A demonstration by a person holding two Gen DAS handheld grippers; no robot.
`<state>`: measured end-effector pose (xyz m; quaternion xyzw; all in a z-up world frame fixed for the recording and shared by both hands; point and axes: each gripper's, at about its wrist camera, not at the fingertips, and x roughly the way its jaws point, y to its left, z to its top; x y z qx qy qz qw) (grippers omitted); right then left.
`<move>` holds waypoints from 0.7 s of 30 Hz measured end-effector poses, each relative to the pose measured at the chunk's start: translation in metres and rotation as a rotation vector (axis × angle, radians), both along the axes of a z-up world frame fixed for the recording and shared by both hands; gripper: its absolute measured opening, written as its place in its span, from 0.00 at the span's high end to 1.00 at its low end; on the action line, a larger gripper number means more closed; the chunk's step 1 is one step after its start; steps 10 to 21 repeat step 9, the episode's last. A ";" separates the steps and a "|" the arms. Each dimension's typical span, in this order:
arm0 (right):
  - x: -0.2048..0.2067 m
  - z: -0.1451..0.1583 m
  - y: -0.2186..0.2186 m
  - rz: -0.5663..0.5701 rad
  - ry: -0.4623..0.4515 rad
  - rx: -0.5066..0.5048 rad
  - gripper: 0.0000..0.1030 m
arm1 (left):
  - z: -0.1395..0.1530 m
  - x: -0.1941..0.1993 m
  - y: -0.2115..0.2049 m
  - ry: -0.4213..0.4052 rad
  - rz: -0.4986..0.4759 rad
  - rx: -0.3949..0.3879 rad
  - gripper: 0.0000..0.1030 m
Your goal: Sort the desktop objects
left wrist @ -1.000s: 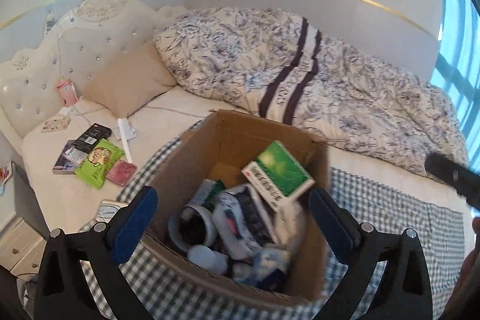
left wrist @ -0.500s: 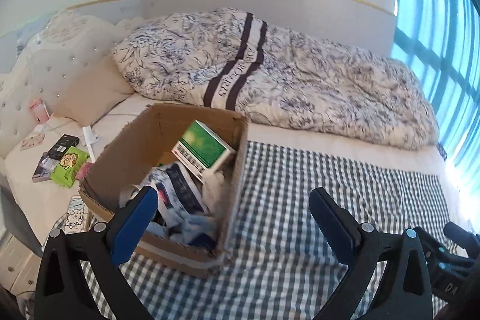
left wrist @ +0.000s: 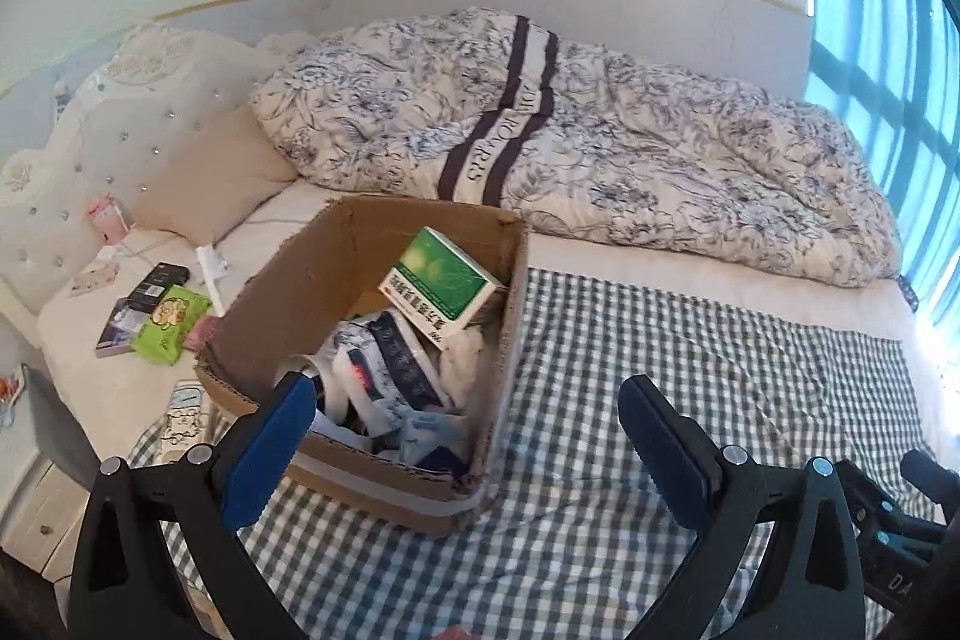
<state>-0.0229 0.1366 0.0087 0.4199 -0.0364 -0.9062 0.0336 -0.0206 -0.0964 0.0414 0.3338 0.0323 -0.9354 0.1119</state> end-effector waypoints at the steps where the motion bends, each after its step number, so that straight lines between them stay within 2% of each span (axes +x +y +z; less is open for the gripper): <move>1: -0.001 -0.001 -0.001 0.002 -0.003 0.005 0.02 | -0.001 -0.001 -0.002 -0.002 -0.002 0.009 0.00; 21: -0.006 -0.008 -0.003 0.000 -0.028 0.014 0.02 | -0.006 -0.002 -0.003 -0.004 0.004 0.023 0.00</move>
